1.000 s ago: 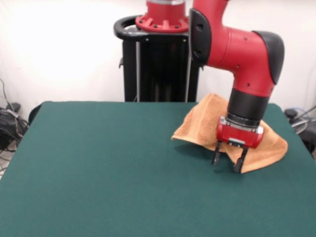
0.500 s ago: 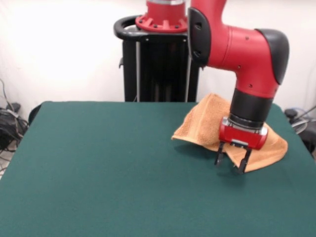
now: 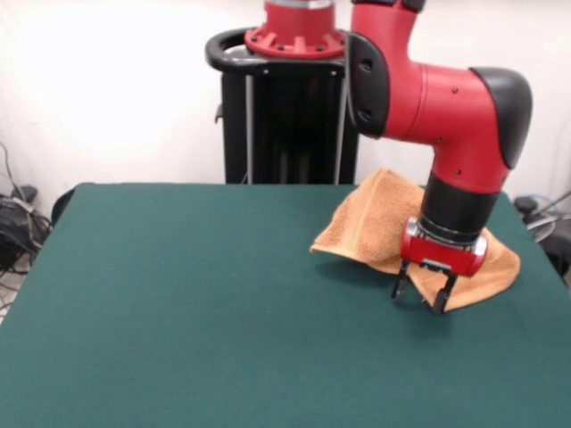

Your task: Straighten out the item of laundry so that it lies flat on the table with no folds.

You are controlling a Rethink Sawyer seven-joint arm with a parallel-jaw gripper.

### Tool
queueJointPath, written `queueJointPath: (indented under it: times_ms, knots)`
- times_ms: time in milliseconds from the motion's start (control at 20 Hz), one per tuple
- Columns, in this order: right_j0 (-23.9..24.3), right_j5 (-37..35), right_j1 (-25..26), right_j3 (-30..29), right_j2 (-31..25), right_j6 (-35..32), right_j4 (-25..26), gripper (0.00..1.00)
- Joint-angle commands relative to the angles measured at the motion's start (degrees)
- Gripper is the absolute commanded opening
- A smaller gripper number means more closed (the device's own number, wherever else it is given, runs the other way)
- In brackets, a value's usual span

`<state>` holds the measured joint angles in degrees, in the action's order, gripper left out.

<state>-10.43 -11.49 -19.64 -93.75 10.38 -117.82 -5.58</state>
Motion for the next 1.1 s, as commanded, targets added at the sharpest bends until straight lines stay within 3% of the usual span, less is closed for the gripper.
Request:
queueJointPath:
  times_ms: [50,400,700,1100]
  knots:
    - [1.10,-4.14,4.85,2.77,-9.72,-3.79,-0.24,1.00]
    - [1.94,-4.01,4.36,1.16,-14.09,-2.79,0.22,1.00]
    - [-0.91,-8.79,2.27,2.03,-12.40,-4.92,-1.70,1.00]
    - [-2.10,-9.15,2.28,2.57,-12.49,-6.03,-2.67,1.00]
